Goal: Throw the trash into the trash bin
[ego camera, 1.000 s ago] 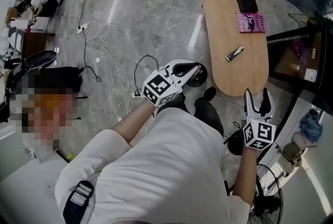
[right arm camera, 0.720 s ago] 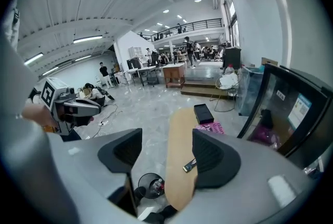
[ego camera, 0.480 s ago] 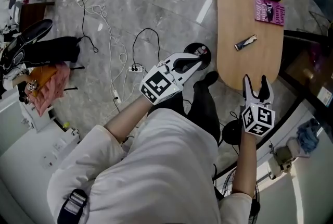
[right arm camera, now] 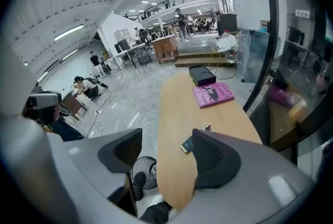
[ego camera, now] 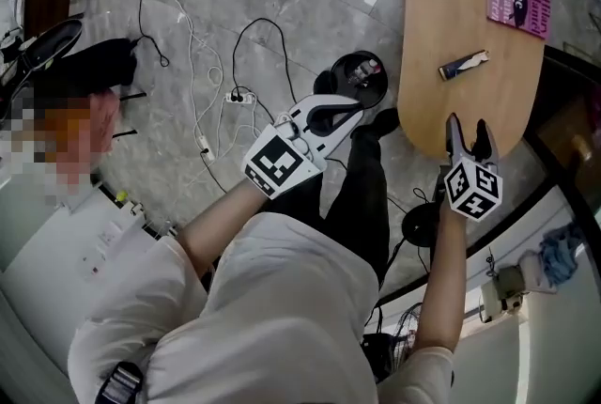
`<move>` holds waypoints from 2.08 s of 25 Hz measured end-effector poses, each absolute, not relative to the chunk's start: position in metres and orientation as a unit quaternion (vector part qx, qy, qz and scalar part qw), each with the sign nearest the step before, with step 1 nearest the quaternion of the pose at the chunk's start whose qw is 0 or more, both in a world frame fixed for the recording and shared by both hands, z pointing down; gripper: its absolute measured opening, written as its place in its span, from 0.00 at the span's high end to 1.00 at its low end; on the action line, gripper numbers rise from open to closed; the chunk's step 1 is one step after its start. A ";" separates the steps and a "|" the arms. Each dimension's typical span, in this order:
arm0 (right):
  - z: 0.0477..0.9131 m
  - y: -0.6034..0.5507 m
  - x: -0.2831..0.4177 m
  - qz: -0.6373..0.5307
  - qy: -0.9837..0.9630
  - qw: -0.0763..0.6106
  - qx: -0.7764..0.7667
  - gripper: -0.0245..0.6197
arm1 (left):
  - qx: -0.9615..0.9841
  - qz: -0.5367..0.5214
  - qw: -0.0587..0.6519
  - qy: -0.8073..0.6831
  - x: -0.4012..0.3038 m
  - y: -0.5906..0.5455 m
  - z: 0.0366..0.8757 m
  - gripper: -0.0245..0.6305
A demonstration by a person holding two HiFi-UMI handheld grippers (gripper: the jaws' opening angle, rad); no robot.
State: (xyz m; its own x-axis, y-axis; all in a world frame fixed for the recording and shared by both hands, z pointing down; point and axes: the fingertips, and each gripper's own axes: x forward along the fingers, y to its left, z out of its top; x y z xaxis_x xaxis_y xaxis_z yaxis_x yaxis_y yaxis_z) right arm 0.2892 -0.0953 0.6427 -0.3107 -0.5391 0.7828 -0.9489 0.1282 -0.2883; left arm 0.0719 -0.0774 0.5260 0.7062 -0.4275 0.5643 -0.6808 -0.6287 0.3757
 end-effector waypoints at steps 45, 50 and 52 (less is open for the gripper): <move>0.928 -0.132 0.303 0.458 -0.556 0.266 0.641 0.84 | 0.815 0.237 0.401 -0.345 0.034 -0.043 0.765 0.95; 0.921 -0.123 0.288 0.454 -0.579 0.268 0.622 0.84 | 0.819 0.241 0.391 -0.343 0.031 -0.041 0.770 0.95; 0.919 -0.117 0.279 0.457 -0.584 0.267 0.616 0.84 | 0.820 0.243 0.390 -0.341 0.030 -0.039 0.772 0.95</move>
